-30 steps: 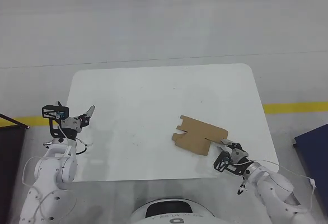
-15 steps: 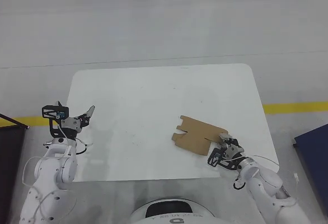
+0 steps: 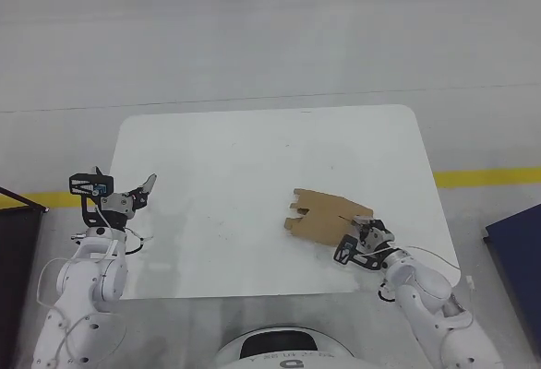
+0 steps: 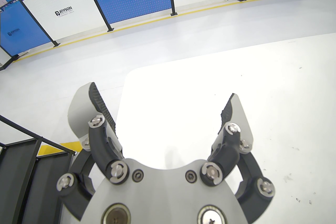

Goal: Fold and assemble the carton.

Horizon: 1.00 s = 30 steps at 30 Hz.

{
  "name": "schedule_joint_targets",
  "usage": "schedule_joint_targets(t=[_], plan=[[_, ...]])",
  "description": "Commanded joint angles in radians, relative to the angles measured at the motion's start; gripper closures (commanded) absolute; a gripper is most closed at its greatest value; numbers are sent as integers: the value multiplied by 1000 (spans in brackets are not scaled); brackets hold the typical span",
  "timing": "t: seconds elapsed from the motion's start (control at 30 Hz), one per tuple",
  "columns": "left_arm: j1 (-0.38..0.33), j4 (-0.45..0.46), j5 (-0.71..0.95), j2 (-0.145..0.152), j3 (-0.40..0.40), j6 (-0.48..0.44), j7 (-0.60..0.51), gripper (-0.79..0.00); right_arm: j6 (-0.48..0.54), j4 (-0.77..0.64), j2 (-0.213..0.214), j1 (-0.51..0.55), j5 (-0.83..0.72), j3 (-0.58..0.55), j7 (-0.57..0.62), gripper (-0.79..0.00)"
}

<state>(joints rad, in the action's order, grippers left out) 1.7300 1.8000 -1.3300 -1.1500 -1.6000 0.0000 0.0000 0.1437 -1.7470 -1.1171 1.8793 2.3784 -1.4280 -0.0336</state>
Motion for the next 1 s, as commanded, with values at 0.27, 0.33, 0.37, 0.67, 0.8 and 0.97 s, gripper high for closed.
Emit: schedule_joint_targets(t=[0.27,0.33,0.37,0.67,0.8,0.97], plan=[[0,0,0,0,0,0,0,-785,-66,-45,-20,-21,-123,69,19,0],[0,0,0,0,0,0,0,-785,-86,-52,-26,-25,-166,88,19,0],[0,0,0,0,0,0,0,-785,-96,-55,-29,-25,-199,95,22,0],[0,0,0,0,0,0,0,-785,-101,-58,-31,-24,-223,97,29,0],[0,0,0,0,0,0,0,-785,-101,-58,-31,-24,-223,97,29,0],[0,0,0,0,0,0,0,-785,-84,-25,-36,-91,-259,118,-29,0]])
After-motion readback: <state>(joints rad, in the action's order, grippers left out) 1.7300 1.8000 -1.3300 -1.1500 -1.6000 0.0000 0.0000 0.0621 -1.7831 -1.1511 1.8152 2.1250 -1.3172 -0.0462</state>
